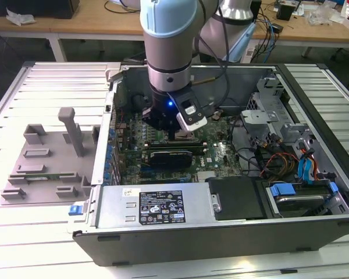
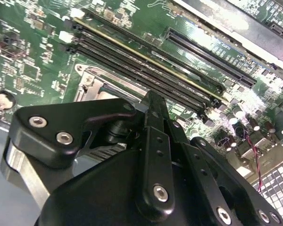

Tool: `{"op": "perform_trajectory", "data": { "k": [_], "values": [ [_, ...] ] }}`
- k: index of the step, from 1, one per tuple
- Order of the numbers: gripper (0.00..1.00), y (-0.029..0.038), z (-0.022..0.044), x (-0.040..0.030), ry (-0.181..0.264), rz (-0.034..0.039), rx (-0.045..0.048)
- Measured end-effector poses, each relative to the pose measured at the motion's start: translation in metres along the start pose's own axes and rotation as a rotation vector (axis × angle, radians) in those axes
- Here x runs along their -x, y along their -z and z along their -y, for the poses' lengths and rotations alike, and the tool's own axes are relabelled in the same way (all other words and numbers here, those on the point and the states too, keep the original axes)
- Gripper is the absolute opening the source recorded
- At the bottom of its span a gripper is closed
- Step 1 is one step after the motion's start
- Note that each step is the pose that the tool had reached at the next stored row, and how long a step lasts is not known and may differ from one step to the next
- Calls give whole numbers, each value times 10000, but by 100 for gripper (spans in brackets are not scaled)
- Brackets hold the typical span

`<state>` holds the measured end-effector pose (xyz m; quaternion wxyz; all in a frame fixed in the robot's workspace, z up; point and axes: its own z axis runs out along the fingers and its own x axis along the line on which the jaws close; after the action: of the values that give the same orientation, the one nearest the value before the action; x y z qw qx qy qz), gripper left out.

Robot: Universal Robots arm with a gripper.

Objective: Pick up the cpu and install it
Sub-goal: 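Install the second cpu locking lever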

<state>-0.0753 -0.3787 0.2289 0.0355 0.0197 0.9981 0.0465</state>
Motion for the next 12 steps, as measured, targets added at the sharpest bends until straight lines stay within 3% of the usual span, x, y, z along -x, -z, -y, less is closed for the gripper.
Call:
{"op": "perform_trajectory", "data": {
  "k": [4, 12],
  "values": [
    [11, -38, 5, -24, 1, -1, -1],
    [11, -43, 5, -25, 0, 0, 1]
  ]
}}
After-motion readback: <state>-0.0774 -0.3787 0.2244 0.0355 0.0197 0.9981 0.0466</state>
